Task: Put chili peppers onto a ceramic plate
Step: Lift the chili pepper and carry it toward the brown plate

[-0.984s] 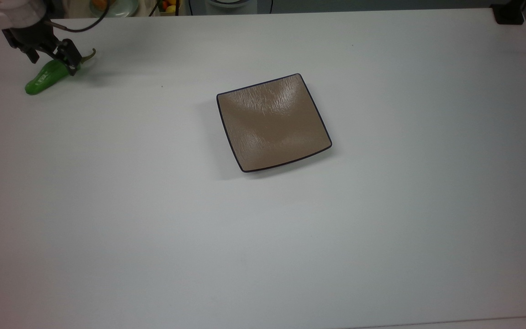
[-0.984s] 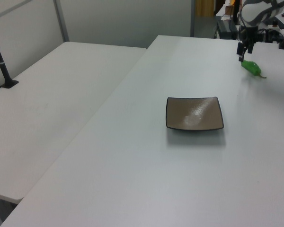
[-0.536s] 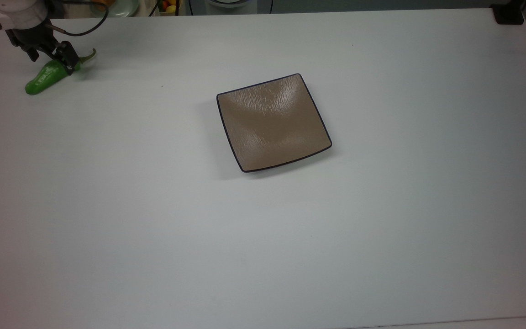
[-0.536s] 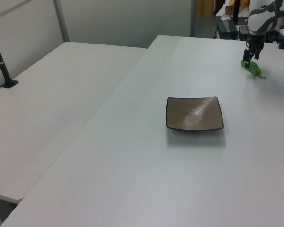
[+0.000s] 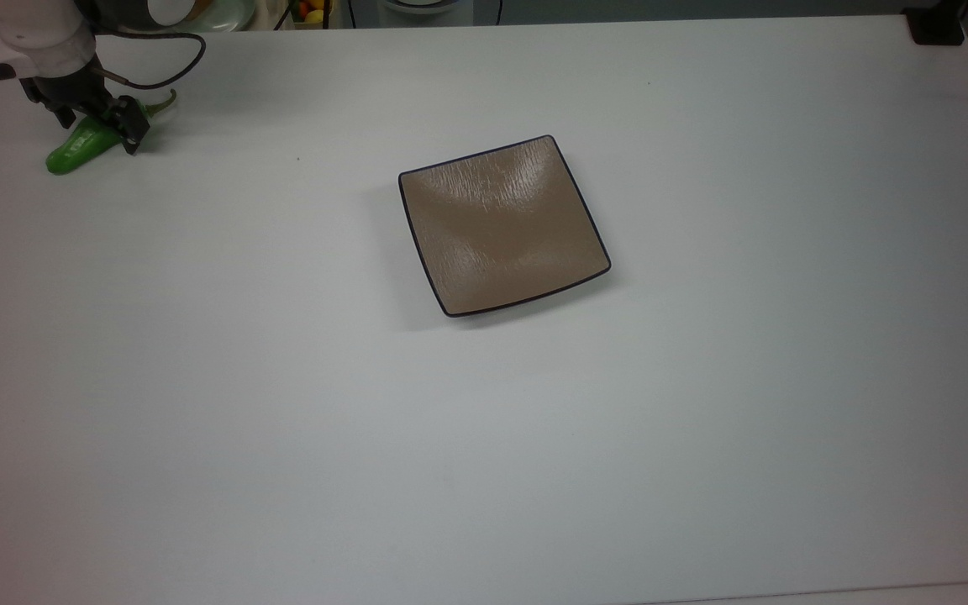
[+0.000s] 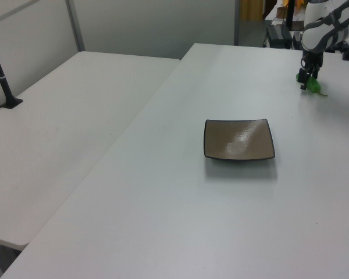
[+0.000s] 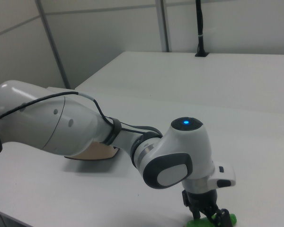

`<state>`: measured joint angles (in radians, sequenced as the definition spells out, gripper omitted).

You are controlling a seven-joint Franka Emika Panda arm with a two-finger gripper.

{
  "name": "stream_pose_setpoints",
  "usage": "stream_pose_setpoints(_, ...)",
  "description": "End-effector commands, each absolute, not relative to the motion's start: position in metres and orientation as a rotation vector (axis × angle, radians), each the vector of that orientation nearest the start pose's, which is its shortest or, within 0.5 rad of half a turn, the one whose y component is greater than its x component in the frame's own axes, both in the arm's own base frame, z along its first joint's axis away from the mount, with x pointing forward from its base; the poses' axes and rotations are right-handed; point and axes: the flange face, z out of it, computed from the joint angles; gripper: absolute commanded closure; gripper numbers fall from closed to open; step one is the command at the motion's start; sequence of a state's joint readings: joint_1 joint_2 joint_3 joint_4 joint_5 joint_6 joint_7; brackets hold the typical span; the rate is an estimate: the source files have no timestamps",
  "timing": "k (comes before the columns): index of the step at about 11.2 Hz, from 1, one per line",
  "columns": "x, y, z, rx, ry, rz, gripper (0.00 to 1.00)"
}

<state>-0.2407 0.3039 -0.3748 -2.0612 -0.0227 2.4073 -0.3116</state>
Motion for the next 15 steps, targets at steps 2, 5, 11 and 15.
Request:
stream_pose_setpoints(2, 0.482, -0.340, 0.302, -3.269, 0.324, 0.009, 0.45)
stream_pose_setpoints(5, 0.482, -0.339, 0.304, -3.269, 0.296, 0.010, 0.91)
stream_pose_setpoints(11, 0.501, -0.298, 0.363, -3.176, 0.218, 0.189, 0.98)
stream_pose_setpoints(15, 0.536, -0.233, 0.463, -3.108, 0.156, 0.177, 0.97)
